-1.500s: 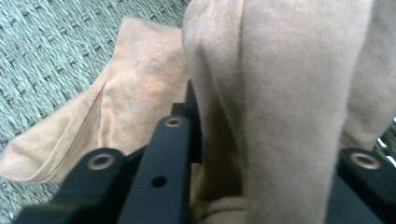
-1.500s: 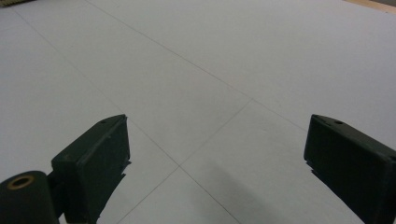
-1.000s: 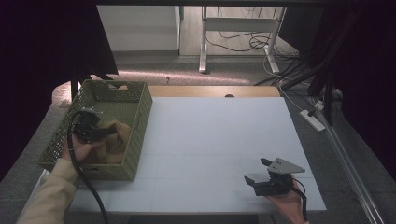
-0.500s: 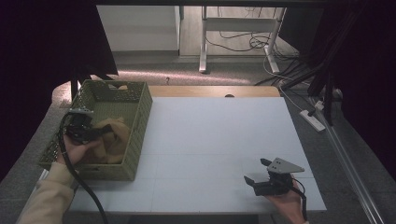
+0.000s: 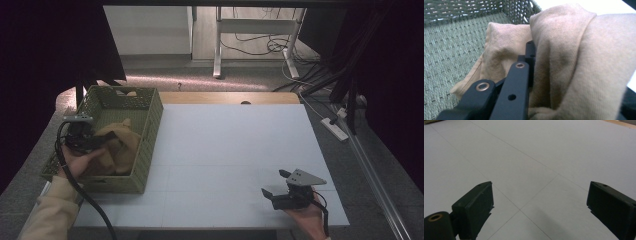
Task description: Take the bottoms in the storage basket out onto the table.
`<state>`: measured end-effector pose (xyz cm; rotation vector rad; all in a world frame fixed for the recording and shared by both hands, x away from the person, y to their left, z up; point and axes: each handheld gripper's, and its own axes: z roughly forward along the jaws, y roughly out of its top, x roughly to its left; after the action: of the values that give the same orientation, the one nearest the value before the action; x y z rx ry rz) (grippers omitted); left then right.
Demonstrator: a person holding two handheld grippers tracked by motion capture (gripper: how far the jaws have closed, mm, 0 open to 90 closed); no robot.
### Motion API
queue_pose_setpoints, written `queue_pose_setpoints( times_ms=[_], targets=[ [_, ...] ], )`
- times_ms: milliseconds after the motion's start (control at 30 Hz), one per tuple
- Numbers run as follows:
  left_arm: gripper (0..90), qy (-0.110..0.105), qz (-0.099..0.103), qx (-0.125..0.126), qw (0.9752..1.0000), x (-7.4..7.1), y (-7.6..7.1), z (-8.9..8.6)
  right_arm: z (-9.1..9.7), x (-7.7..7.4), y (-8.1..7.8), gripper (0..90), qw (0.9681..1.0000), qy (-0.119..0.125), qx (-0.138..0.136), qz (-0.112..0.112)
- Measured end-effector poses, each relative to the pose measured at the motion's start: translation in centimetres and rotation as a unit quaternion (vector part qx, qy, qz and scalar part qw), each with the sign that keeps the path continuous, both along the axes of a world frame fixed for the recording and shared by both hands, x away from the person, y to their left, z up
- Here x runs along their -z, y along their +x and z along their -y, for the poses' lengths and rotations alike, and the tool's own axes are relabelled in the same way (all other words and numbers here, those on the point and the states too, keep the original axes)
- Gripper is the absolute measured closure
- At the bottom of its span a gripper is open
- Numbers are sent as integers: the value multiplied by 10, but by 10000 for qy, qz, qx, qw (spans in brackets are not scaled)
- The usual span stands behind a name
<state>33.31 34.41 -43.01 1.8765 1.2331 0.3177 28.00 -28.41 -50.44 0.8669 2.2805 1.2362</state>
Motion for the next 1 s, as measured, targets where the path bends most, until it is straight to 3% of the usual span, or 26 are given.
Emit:
queue_pose_setpoints(
  times_ms=[700,1000],
  targets=[
    [840,-181,287,-112,9994,-9,-8,0,0,0,0,74,10000,-7,7,-3],
    [841,-311,476,-241,9981,-20,-8,1,0,0,0,74,10000,-6,15,-15]
  ],
)
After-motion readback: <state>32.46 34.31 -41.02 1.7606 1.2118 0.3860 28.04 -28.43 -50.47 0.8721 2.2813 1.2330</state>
